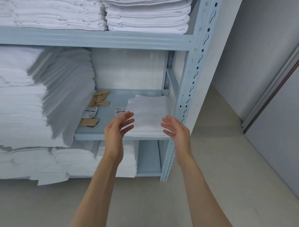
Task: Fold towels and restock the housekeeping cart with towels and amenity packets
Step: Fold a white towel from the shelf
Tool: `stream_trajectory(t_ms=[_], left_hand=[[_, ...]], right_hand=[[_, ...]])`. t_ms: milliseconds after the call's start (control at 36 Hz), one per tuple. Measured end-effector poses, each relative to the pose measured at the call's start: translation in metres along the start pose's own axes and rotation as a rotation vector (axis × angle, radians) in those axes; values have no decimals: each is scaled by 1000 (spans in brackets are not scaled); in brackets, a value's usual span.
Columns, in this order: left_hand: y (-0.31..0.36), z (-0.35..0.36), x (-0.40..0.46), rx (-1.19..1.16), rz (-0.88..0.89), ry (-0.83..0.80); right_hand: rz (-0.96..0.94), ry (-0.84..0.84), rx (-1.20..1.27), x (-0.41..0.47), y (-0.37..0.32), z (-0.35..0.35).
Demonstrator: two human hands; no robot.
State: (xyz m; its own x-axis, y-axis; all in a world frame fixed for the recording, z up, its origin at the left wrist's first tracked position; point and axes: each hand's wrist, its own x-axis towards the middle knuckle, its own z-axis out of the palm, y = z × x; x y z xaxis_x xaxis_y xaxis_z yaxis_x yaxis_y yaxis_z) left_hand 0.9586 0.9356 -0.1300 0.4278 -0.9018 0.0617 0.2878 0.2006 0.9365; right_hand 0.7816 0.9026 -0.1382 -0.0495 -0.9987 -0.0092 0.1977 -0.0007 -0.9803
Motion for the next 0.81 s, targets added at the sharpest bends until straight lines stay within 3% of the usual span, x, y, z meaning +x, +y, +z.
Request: stream_trajectory(t_ms=[250, 528, 806], left_hand=[[0, 16, -1, 12, 40, -23], [-21, 16, 12, -19, -67, 43], [-59, 3, 83, -8, -166, 53]], right_hand=[[-24, 1, 32, 6, -5, -10], [28, 29, 37, 26, 16, -13], [100, 74, 23, 82, 47, 8]])
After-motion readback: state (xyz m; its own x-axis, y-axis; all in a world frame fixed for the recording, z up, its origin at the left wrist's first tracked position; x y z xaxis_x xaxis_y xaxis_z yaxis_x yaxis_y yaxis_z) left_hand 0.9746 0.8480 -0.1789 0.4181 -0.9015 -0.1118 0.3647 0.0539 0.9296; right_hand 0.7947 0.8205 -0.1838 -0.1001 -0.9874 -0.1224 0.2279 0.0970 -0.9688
